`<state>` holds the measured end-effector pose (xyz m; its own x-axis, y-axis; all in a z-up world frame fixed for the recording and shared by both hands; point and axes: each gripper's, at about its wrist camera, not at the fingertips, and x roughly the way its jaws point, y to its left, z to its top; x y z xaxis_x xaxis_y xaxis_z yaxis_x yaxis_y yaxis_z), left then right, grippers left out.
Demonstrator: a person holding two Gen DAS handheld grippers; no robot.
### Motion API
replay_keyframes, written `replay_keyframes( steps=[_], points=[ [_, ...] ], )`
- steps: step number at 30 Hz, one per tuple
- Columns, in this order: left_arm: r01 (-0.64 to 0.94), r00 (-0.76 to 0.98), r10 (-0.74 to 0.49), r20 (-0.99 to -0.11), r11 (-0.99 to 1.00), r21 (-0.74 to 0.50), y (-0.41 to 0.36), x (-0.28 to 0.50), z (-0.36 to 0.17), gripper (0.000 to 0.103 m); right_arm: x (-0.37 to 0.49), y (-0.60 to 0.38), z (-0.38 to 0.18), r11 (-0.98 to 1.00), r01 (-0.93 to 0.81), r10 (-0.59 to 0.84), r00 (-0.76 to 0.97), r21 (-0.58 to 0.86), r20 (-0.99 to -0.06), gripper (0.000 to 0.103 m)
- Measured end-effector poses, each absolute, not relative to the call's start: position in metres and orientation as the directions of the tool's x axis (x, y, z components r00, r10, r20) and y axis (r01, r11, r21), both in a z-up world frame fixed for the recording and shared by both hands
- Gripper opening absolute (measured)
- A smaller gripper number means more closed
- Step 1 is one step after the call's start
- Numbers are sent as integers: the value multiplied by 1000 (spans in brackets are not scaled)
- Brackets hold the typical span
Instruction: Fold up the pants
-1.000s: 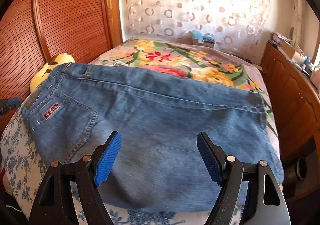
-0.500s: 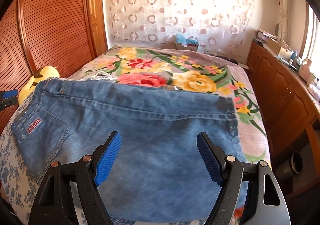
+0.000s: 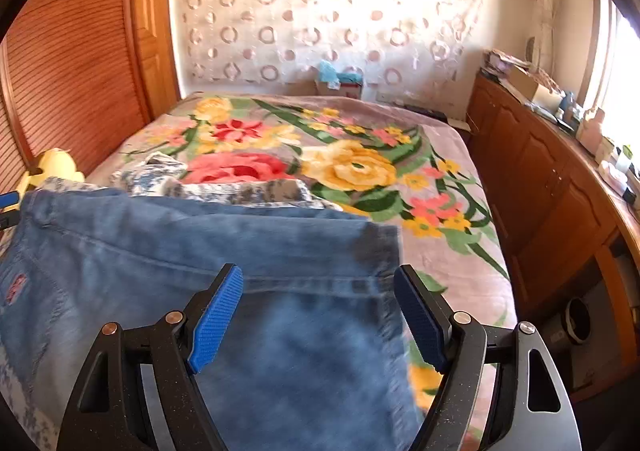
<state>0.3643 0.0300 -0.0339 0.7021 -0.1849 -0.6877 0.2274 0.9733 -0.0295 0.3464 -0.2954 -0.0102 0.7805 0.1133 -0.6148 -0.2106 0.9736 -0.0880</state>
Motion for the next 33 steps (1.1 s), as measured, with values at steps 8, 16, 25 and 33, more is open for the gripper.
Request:
replay_keyframes(
  steps=[8,16,25,33],
  points=[
    [250,691,-179,-700,968,-1,15,382,-49,77,401,-312,-23,987,-158,93,729,-35,-678,79],
    [263,672,-209,-710,964,-35,18,385,-61,77,425,-309,-24,986,-162,131,675,27,-726,34],
    [230,672,-182,-718,973,-31,23,387,-67,77,426,-303,16,989,-141,82,801,-53,-593,4],
    [205,685,-165,-710,978,-30,28,385,-63,77,449,-281,-11,984,-120,6,758,-131,-652,4]
  ],
)
